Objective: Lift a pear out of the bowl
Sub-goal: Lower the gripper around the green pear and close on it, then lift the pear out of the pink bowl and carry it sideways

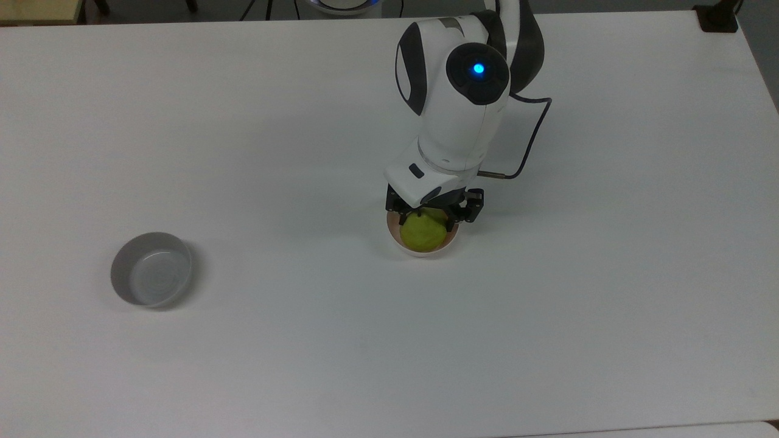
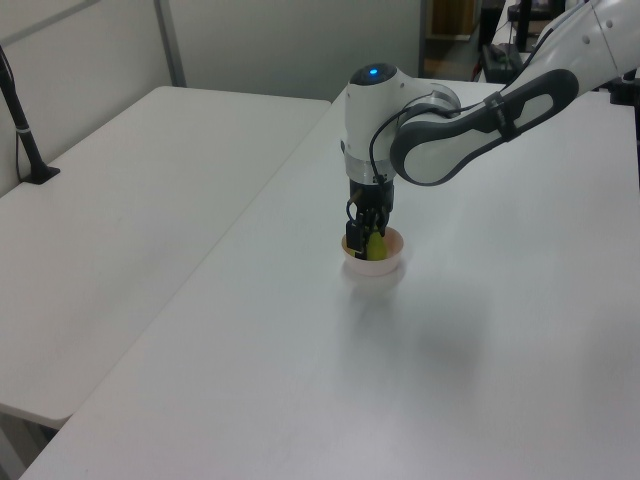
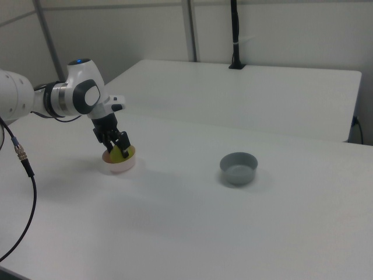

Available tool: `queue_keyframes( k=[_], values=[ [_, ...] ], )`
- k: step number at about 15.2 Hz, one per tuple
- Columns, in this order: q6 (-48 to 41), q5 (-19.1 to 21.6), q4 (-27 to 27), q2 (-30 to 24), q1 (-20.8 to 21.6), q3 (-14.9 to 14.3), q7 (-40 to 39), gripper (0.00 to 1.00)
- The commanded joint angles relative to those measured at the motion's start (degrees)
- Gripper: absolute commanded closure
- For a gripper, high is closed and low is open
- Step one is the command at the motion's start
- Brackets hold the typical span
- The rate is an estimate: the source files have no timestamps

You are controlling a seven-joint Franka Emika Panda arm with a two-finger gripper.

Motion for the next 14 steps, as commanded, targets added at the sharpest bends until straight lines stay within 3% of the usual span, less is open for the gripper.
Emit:
queue_keyframes(
  k=[1, 3, 7, 14],
  values=[
    [0.7, -0.1, 0.2, -0.2, 1.2, -1.3, 0.5, 0.69],
    [0.5, -0.1, 0.2, -1.7, 1.0, -1.3, 0.2, 0.73],
    [-2.5, -0.2, -0.4, -9.8, -0.9, -1.1, -0.4, 0.72],
    [-19.4, -0.5, -3.5, -20.5, -15.0, 2.9, -16.4, 0.72]
  ],
)
